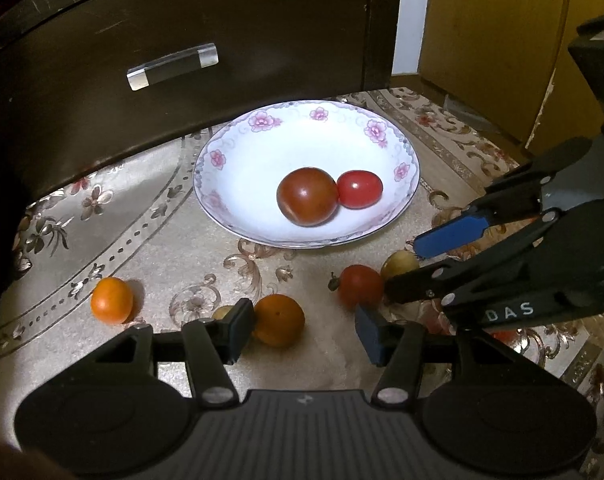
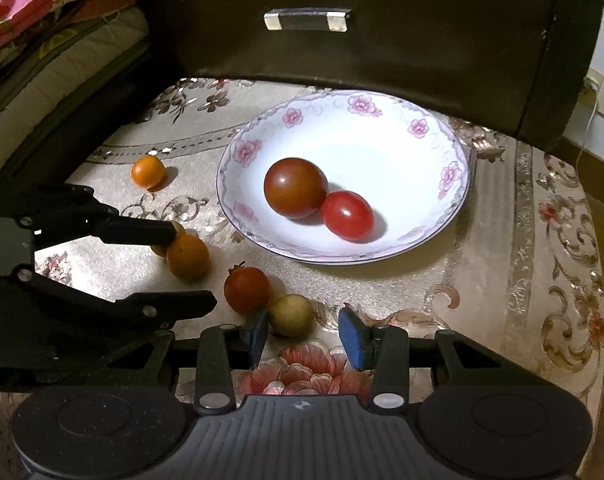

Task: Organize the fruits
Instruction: 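Grasp the orange tomato with the left gripper while the right grasps the beige round fruit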

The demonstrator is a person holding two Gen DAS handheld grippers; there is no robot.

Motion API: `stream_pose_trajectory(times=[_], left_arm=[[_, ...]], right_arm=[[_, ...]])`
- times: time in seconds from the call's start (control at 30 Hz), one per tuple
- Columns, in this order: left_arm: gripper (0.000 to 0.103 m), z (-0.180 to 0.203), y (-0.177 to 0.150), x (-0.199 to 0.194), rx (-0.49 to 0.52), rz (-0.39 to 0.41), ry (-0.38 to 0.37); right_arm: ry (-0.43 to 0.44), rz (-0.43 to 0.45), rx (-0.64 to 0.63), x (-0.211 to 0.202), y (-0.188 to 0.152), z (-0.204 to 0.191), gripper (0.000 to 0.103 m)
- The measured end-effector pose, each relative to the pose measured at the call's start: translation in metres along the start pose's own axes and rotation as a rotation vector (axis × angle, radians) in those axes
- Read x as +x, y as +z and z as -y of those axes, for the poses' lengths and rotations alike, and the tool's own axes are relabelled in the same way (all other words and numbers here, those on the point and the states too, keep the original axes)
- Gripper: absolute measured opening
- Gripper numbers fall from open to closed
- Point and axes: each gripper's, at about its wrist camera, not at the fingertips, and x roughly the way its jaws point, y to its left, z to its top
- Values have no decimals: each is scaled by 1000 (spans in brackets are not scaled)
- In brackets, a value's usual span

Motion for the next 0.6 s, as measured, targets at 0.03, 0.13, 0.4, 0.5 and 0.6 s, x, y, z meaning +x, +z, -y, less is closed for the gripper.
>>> stream_pose_trajectory(times=[0.03, 0.13, 0.4, 0.5, 0.6], left_arm=[[61, 0, 0, 0, 2, 0, 0], [61, -3, 0, 0, 2, -2, -11], [62, -2, 1, 3, 44, -15, -21], [61, -2, 2, 10, 59, -38, 4], [59, -4, 0, 18, 47, -74, 2]], right_arm=[[3, 1, -1, 1, 0, -1, 38], [-5, -1, -24, 2, 2, -5, 33], [11, -45, -35, -2, 1, -10, 21], [4, -47, -27, -4, 1, -9, 21], [6, -49, -12, -5, 0, -7, 21]])
